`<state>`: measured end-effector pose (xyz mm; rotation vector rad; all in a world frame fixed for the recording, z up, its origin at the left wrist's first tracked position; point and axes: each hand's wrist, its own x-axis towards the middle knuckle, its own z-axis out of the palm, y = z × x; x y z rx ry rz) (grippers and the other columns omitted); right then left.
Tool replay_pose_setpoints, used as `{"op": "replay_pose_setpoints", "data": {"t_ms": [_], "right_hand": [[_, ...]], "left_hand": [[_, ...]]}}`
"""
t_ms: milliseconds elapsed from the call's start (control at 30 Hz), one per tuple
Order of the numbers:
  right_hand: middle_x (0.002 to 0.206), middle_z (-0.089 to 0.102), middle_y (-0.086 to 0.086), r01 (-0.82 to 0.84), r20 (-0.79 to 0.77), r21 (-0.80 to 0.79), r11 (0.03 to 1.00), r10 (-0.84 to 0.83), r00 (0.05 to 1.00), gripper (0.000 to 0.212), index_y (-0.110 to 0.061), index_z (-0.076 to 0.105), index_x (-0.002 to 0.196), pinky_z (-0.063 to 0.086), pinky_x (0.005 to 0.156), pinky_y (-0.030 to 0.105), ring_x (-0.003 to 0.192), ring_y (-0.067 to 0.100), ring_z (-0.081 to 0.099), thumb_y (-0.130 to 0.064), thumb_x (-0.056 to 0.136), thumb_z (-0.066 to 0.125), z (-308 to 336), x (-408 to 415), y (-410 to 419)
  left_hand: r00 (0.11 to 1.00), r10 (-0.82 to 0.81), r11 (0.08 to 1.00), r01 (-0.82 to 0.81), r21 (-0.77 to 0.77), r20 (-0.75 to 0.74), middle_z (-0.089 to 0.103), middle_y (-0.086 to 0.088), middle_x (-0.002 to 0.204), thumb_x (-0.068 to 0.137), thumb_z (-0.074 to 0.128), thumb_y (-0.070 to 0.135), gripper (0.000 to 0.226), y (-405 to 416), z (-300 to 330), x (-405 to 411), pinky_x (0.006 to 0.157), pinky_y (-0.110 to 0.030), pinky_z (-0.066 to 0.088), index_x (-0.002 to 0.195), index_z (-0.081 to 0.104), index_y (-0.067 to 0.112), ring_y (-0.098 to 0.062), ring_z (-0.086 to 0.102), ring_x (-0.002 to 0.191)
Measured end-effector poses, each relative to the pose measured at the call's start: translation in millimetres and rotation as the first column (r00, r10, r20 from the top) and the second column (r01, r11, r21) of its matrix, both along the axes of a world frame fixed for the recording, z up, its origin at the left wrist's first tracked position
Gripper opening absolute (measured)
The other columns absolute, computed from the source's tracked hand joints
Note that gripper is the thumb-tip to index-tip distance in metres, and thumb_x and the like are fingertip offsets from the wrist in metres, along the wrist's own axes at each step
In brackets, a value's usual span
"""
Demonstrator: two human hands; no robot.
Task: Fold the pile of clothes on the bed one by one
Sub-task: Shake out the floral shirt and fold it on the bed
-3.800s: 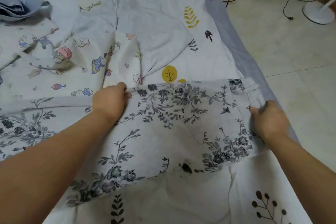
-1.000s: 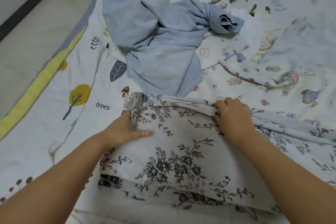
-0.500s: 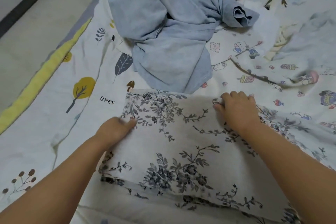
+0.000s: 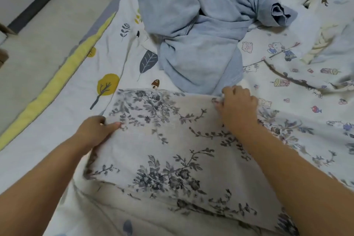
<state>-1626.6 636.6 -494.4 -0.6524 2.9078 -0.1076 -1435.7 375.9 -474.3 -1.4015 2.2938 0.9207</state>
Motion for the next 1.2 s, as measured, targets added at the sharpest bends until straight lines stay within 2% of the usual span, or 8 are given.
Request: {"op": "replay_pose_setpoints", "data": {"t_ms": [267,400,467,567,733,867,1000,1200], "right_hand": [[0.108,0.064,0.022,-0.274,-0.053,-0.171,0.946,0.269,0.962,0.041,-0.004,0.066,0.103,0.053,0.082,0.052,0.098,0.039,0.063,-0.023,0.069,0.078,-7,124,30],[0.133,0.053,0.018,-0.378,0.098,0.045,0.925,0.372,0.923,0.063,-0.013,0.061,0.124,0.037,0.102,0.055,0.125,0.037,0.047,-0.055,0.079,0.045,-24,170,63],[0.144,0.040,0.019,-0.432,0.133,0.088,0.898,0.419,0.898,0.081,-0.014,0.051,0.132,0.021,0.108,0.054,0.135,0.034,0.028,-0.050,0.064,0.074,-29,180,70],[0.122,0.063,0.014,-0.393,0.194,0.049,0.918,0.378,0.905,0.090,-0.014,0.067,0.115,0.047,0.094,0.045,0.115,0.032,0.058,-0.026,0.031,0.094,-29,183,64],[0.153,0.018,0.016,-0.471,0.175,0.093,0.877,0.451,0.875,0.088,-0.003,0.029,0.144,0.008,0.110,0.043,0.140,0.032,0.019,-0.064,0.082,0.041,-30,205,71],[0.150,0.033,0.013,-0.331,0.201,0.078,0.941,0.310,0.929,0.067,-0.016,0.041,0.139,0.036,0.106,0.048,0.137,0.030,0.025,-0.055,0.087,0.030,-25,200,71],[0.146,-0.037,0.011,-0.196,0.356,0.200,0.960,0.115,0.927,0.067,-0.025,-0.039,0.132,-0.016,0.109,0.050,0.128,0.033,-0.039,-0.058,0.077,-0.019,-40,185,85],[0.158,-0.009,0.011,-0.162,0.451,0.132,0.978,0.086,0.889,0.062,-0.021,-0.004,0.150,0.006,0.115,0.049,0.145,0.030,-0.007,-0.046,0.099,0.021,-27,175,78]], "left_hand": [[0.991,0.133,0.972,-0.125,0.201,-0.028,0.061,-0.003,0.078,0.084,0.065,0.036,0.029,13,-19,51,0.055,-0.027,0.040,0.095,0.051,0.013,-0.017,0.056,0.067],[0.990,0.132,0.973,-0.120,0.198,-0.050,0.059,-0.007,0.086,0.083,0.067,0.031,0.044,26,-26,71,0.065,-0.032,0.042,0.109,0.036,0.014,-0.021,0.056,0.075],[0.988,0.136,0.969,-0.118,0.217,-0.074,0.058,-0.009,0.086,0.086,0.065,0.024,0.040,28,-27,79,0.063,-0.032,0.042,0.111,0.037,0.012,-0.021,0.055,0.073],[0.931,0.279,0.940,-0.214,0.266,-0.234,0.062,-0.012,0.078,0.088,0.062,0.015,0.028,23,-19,84,0.046,-0.028,0.045,0.107,0.043,0.010,-0.024,0.057,0.057],[0.907,0.363,0.925,-0.324,0.198,-0.213,0.064,-0.011,0.086,0.084,0.067,0.017,0.023,32,-23,98,0.065,-0.031,0.046,0.102,0.054,0.008,-0.025,0.060,0.068],[0.932,0.349,0.911,-0.314,0.268,-0.096,0.065,-0.011,0.078,0.085,0.064,0.021,0.019,38,-23,100,0.062,-0.030,0.045,0.097,0.060,0.005,-0.026,0.059,0.067],[0.959,0.243,0.948,-0.203,0.247,-0.144,0.068,-0.010,0.080,0.083,0.066,0.014,0.012,37,-9,97,0.055,-0.026,0.041,0.092,0.058,0.013,-0.021,0.062,0.064],[0.972,0.011,0.996,0.009,0.085,-0.237,0.066,-0.005,0.080,0.077,0.068,0.017,0.019,64,34,80,0.054,-0.029,0.048,0.093,0.057,0.018,-0.023,0.062,0.066]]}}
